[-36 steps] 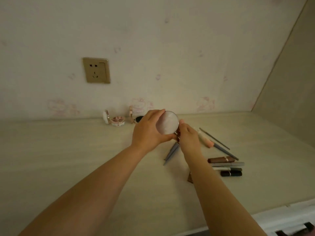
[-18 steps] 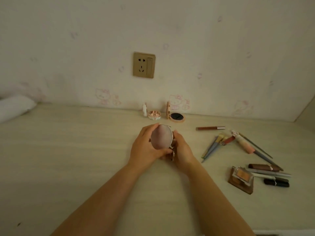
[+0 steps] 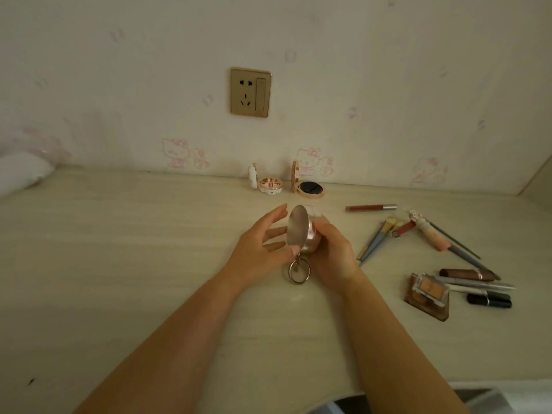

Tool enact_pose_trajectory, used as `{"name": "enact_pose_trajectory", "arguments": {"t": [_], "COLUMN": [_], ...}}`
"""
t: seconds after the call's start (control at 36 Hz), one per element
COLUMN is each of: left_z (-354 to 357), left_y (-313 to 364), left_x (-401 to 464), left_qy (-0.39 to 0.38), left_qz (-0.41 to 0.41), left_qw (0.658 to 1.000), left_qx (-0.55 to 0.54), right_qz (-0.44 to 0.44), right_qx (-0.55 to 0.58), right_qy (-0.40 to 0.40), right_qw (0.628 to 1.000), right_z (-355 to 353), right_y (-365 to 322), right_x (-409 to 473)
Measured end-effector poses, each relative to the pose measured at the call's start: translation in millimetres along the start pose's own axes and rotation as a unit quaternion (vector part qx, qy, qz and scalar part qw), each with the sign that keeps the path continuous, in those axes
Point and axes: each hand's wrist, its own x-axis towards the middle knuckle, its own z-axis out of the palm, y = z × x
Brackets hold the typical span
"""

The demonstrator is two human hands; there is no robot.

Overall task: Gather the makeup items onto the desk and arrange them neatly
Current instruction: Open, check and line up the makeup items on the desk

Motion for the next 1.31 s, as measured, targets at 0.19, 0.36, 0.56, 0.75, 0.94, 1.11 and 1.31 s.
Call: {"name": "enact_pose_trajectory", "arguments": {"t": [0.19,0.36,0.56,0.75,0.94,1.11,1.31], "left_z": [2.5,3.0,1.2,-0.1,-0.2,-1.3,-0.9], "left_y": [0.7,-0.8,-1.6,2.0,2.2,2.3,1.8], "left_x": [-0.2,0.1,-1.4,-3.2,-4.3,-3.6,-2.7], "left_qy": [0.024,0.022,0.012,-0.002,-0.027,-0.028,-0.026], "left_qz": [-0.014,0.002,0.040,0.057,0.084,0.084,0.073], "left_qw": [1.000,1.000,0.997,0.994,0.988,0.987,0.987], "left_qx": [-0.003,0.020,0.070,0.093,0.126,0.133,0.142], "right_qz": [0.007,0.019,0.068,0.092,0.114,0.114,0.110], "right_qx": [-0.061,-0.073,-0.093,-0.081,-0.008,-0.007,-0.018], "right_qy": [-0.041,-0.054,0.014,0.018,-0.019,-0.015,-0.001], "right_qw": [0.997,0.996,0.993,0.992,0.993,0.993,0.994], "right_z": [2.8,6.6,5.1,2.7,2.9,5.3,8.6], "right_y": [4.9,3.6,-2.4,-6.0,-14.7,-16.4,-15.8], "right_x": [-0.4,-2.5,-3.0,-4.3,-8.8,-9.7,-7.8]}}
